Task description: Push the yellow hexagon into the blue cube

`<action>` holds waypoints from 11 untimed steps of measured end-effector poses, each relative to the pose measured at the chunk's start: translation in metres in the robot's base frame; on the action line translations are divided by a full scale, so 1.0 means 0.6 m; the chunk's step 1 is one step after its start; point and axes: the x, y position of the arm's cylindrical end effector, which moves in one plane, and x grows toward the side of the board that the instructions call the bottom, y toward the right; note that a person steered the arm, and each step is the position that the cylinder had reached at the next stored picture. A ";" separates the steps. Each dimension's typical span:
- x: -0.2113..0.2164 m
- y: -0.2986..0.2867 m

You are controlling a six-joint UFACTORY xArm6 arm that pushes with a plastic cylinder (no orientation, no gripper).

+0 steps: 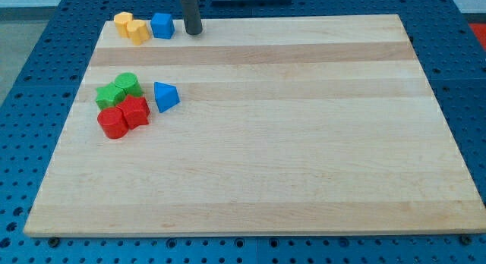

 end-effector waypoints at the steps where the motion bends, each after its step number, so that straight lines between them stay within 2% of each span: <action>1: 0.050 0.001; 2: 0.097 -0.024; 5: 0.107 -0.294; 7: 0.095 -0.315; 8: 0.019 -0.315; 10: -0.014 -0.314; 11: -0.054 -0.315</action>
